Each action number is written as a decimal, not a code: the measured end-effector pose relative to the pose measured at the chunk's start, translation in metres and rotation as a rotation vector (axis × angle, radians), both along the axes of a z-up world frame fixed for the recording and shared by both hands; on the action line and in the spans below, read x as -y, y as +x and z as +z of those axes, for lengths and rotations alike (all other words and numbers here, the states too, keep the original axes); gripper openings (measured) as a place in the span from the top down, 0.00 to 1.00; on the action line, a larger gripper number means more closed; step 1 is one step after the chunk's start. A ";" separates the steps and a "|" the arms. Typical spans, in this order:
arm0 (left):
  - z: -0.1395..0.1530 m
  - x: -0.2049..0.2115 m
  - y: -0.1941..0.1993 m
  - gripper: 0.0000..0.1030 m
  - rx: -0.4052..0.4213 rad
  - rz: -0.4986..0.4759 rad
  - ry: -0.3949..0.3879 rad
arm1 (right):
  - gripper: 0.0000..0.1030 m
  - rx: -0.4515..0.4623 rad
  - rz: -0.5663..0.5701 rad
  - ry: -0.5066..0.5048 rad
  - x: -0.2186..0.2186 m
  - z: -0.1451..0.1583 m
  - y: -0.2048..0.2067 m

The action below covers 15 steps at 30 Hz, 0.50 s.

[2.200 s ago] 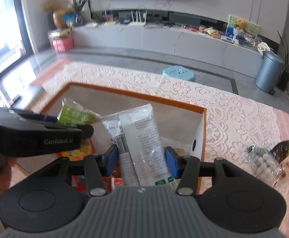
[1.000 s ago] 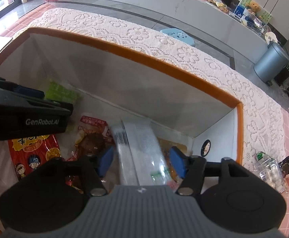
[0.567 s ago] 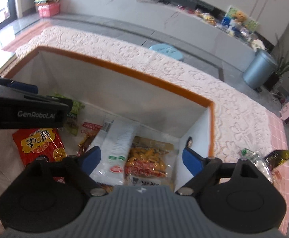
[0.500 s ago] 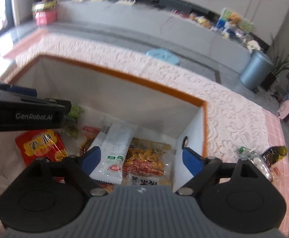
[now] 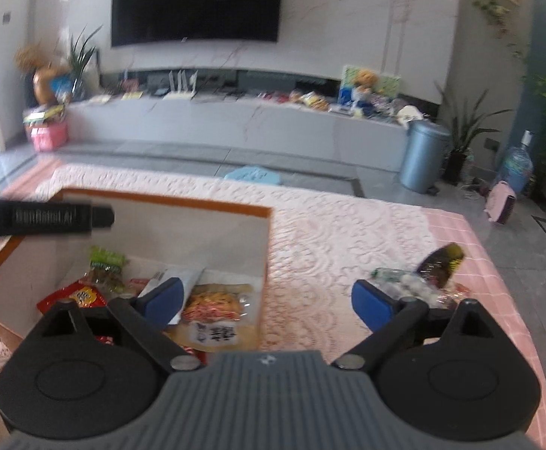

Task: Organize snacks
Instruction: 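Withdraw both tools from the box back over the table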

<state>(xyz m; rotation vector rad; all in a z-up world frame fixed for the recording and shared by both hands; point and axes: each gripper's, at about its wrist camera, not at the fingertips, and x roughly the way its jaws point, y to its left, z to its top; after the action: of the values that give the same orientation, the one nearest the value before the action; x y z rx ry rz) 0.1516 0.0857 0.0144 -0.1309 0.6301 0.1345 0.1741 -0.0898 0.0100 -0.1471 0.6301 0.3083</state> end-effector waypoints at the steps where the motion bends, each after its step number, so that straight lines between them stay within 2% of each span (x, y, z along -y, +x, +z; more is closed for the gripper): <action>1: 0.000 0.007 -0.003 0.19 0.003 -0.010 0.017 | 0.09 0.008 -0.008 0.005 0.007 0.001 -0.002; 7: -0.006 0.040 -0.020 0.17 -0.015 -0.081 0.033 | 0.07 0.041 -0.069 0.018 0.044 0.004 -0.020; 15: -0.004 0.090 -0.027 0.17 -0.018 -0.174 0.072 | 0.04 0.019 -0.154 0.048 0.087 -0.003 -0.033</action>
<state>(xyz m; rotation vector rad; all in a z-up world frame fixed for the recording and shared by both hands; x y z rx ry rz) 0.1241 -0.0045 0.0106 -0.0050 0.6511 -0.0095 0.1410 -0.1767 0.0073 -0.0552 0.6114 0.1733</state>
